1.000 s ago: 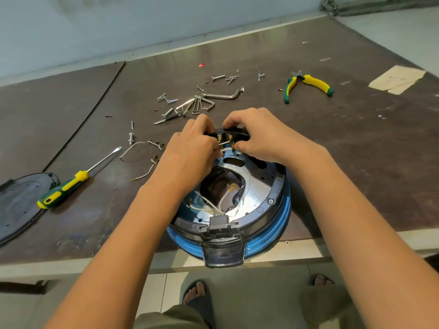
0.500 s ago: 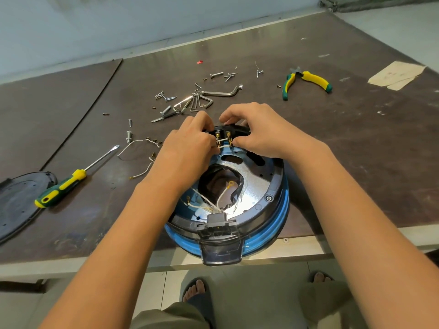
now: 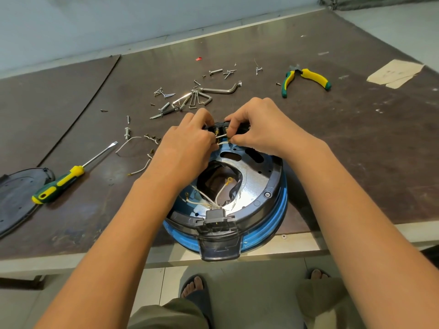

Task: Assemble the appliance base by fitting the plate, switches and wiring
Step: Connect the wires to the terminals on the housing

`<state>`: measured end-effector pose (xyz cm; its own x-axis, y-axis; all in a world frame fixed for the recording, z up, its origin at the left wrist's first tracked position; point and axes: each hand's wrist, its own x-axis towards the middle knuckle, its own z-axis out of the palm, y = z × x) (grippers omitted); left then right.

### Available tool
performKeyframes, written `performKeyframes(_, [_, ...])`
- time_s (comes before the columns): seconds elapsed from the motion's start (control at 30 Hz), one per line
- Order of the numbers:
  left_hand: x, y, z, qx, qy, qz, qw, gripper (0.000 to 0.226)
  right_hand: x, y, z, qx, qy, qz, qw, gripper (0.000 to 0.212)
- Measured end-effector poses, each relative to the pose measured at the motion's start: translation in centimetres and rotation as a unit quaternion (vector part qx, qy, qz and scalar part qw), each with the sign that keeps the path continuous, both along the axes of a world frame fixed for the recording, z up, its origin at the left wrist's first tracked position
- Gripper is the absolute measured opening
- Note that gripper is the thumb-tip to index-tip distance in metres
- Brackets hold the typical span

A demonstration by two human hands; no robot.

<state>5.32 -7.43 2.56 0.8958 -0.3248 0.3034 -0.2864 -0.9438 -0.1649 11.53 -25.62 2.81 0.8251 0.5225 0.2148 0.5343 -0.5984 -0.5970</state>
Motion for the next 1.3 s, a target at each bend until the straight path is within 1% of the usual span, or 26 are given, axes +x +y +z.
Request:
performKeyframes(0.17, [0.02,0.07,-0.11,-0.001,-0.002,-0.002,1.0,0.017,-0.26,0.02,0.12,-0.008,-0.014,-0.008,1.0,0.014])
performKeyframes(0.37, [0.16,0.02,-0.24,-0.015,-0.006,0.003,1.0,0.013,-0.14,0.08,0.09,-0.002,-0.001,-0.015,1.0,0.015])
performKeyframes(0.6, [0.2,-0.11,-0.17,-0.01,-0.006,0.003,1.0,0.017,-0.04,0.07,-0.09,0.0,0.001,-0.017,1.0,0.016])
performKeyframes(0.83, [-0.02,-0.16,0.03,-0.015,0.012,0.009,1.0,0.021,-0.09,0.01,-0.12,0.02,0.008,-0.019,1.0,0.015])
performKeyframes(1.3, [0.16,-0.55,-0.04,-0.037,0.003,0.028,0.999,0.019,-0.01,0.18,-0.29,0.012,-0.003,-0.021,1.0,0.016])
